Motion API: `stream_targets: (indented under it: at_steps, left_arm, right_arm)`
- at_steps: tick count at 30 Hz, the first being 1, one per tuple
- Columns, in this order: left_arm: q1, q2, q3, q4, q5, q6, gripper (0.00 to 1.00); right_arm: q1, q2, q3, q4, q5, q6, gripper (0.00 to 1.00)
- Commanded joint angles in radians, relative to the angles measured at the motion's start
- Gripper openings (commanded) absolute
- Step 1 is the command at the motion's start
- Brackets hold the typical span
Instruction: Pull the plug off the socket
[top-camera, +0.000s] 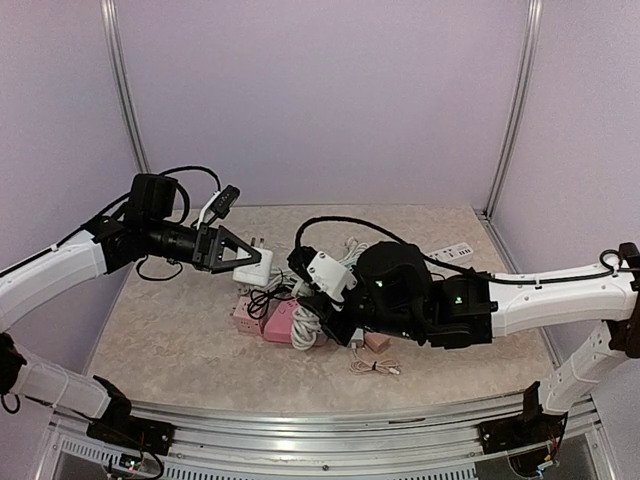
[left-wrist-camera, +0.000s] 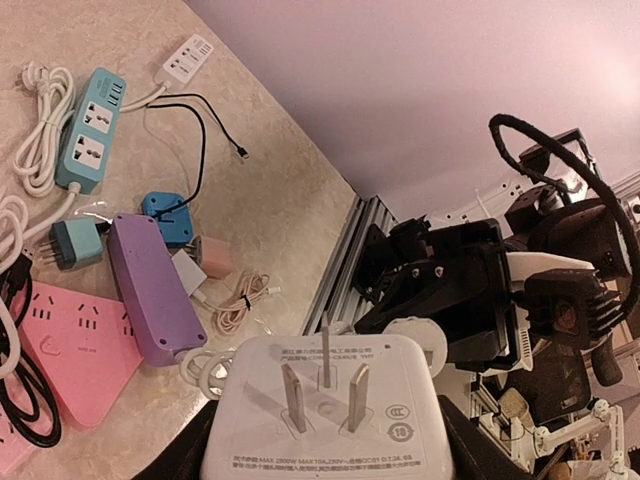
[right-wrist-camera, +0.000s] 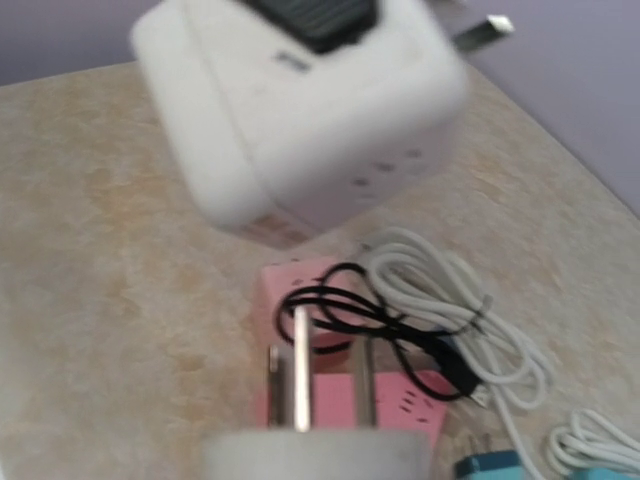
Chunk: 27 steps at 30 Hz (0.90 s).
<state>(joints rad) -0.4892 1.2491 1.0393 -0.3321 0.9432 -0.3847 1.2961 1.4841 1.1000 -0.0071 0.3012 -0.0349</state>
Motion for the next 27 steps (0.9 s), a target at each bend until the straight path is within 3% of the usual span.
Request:
stream_targets:
  at_steps: [1,10,15,27]
  left_arm:
    - [0.034,-0.044,-0.036,0.035,-0.085,-0.04,0.0]
    - [0.166,-0.121,-0.193,0.036,-0.365,-0.193,0.0]
    - [0.184,-0.197,-0.278,0.006,-0.521,-0.252,0.0]
    - [0.264,-0.205,-0.478,0.079,-0.573,-0.365,0.01]
  right_arm:
    - [-0.01,-0.058,0.009,0.013,0.118,0.033,0.0]
    - [-0.157,-0.004,0.079,-0.081,0.173,0.148,0.0]
    - [-0.231,0.035,0.062,-0.061,0.166,0.219,0.0]
    - [-0.356,0.133,0.006,0.004,0.105,0.32,0.0]
